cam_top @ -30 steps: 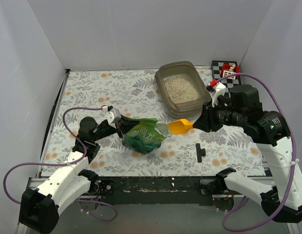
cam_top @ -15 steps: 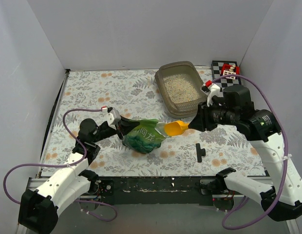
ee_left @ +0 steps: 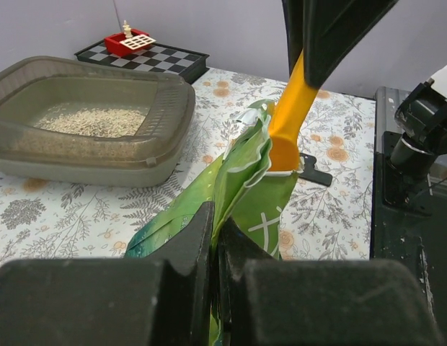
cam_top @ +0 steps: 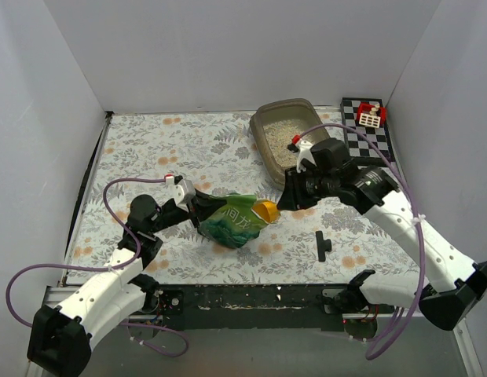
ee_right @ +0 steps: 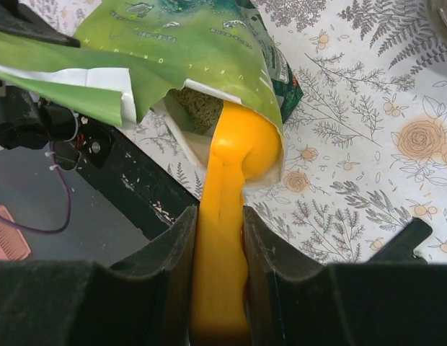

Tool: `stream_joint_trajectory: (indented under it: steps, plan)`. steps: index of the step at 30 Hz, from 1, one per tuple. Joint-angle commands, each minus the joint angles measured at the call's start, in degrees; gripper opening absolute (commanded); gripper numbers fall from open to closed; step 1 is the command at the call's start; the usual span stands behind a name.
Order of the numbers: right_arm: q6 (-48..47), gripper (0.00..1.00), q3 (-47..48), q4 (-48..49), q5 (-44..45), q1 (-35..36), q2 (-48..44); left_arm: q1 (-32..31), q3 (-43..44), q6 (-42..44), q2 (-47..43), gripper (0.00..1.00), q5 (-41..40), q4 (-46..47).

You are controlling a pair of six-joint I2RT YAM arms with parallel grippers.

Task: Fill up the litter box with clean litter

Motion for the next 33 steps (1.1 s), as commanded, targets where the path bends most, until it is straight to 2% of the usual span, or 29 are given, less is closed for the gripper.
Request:
stream_joint_trajectory:
  steps: [1,8,14,16,23,29,33]
  plan:
    - [5.26,0.01,-1.74,3.68,7.23,3.48,4.71,-0.75,-0.58,-0.5,0.11,0.0,-4.67,-3.13]
    - [6.94,0.01,-3.86,6.65,7.07,4.54,16.58,-1.46,-0.13,0.03,-0.93,0.0,-9.43,-4.54]
    - [10.63,0.01,-10.61,18.77,-3.01,3.67,23.0,-2.25,0.04,0.3,-1.2,0.0,-9.51,-4.98]
    - [13.61,0.01,-15.52,26.67,-8.37,2.44,22.31,-2.69,-0.13,0.65,-1.64,0.0,-9.87,-5.25]
    - [27.22,0.01,-34.69,64.1,-24.64,0.06,18.61,-4.1,-0.31,1.7,-2.08,0.0,-10.48,-5.95]
    - [37.16,0.01,-40.59,86.18,-28.26,0.15,18.61,-4.18,-0.31,2.05,-2.17,0.0,-10.66,-6.13]
    - [42.97,0.01,-42.27,96.29,-28.53,0.15,17.48,-4.19,-0.31,2.23,-2.52,0.0,-10.83,-6.48]
